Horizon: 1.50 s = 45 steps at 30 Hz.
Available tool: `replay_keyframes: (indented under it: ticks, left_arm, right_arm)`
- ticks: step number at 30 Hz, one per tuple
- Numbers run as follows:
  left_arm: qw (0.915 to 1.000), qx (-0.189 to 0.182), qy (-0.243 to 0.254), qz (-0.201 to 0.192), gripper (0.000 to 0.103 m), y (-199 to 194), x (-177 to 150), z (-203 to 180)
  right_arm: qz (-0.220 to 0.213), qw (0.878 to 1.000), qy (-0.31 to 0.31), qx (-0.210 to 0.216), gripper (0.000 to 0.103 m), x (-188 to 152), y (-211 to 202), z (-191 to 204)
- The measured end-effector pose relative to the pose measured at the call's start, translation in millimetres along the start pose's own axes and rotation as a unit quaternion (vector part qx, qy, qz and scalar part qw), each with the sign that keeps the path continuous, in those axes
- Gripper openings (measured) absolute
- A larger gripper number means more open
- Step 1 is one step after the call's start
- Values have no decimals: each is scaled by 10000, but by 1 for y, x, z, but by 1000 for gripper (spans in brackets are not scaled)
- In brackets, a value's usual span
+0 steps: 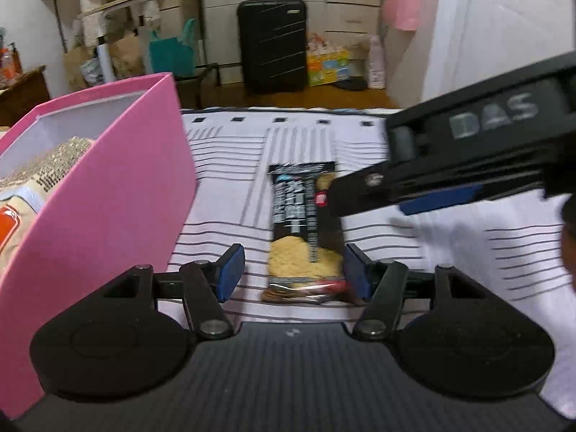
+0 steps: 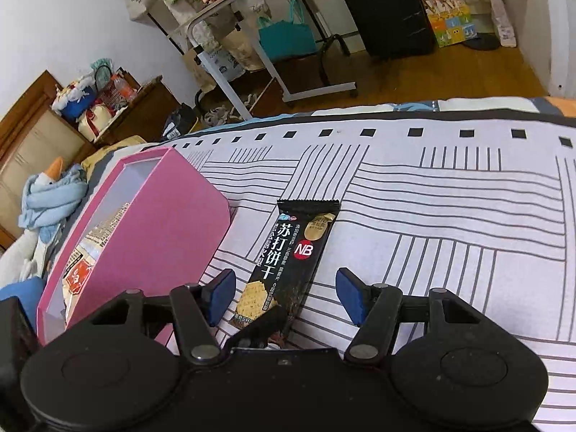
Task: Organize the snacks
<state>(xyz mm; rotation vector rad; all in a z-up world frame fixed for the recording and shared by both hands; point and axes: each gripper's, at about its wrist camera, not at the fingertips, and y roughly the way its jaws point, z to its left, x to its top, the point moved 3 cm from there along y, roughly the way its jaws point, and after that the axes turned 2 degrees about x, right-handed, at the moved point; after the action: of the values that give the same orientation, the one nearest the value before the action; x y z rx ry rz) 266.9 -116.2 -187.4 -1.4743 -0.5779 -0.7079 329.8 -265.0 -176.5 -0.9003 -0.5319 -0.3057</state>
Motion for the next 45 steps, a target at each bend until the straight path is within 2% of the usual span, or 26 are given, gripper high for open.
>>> replay_keyframes:
  ticks: [2,5,6,7,8,11,15,17,20,23,29,35,45]
  left_arm:
    - [9999,17,76,-138,65,2,0,0]
    - [9997,-122,168,-134,66,6,2,-2]
    - [9996,-203,157,-81,63,8,2,-2]
    - [9995,-276,144,-9,52,10,2,-2]
    - [9992,-379,122,49,47,10,2,-2]
    - [9987,-448,174,168,45,6,2,-3]
    - [9965,-737,-38,402,45,1,2,3]
    - [9951,-847,-98,504,44,-3,2,6]
    - [9927,-1010,-172,635,44,-10,2,9]
    - [9908,-1069,-167,814,44,-18,3,12]
    - [9859,-1320,-99,1021,44,-44,5,23]
    - [9847,-1454,91,957,44,-89,12,29]
    - [9818,-1652,110,928,44,-162,18,58]
  right_arm:
    - [46,10000,34,38,67,-1,4,0]
    - [156,9999,52,38,67,-2,11,-1]
    - [187,9998,66,47,67,-3,13,-2]
    - [237,9997,84,56,67,-4,16,-1]
    - [286,9995,98,56,67,-5,18,-1]
    - [500,9987,83,71,68,-5,25,3]
    - [863,9960,232,68,68,-3,33,8]
    - [945,9953,219,-70,68,-3,36,12]
    - [1067,9935,118,-367,52,-8,34,20]
    - [1104,9928,224,-408,48,-16,25,26]
    - [968,9939,353,-405,47,-28,-6,49]
    - [706,9962,316,-399,47,-41,-41,83]
    - [345,9988,38,-351,47,-56,-81,154]
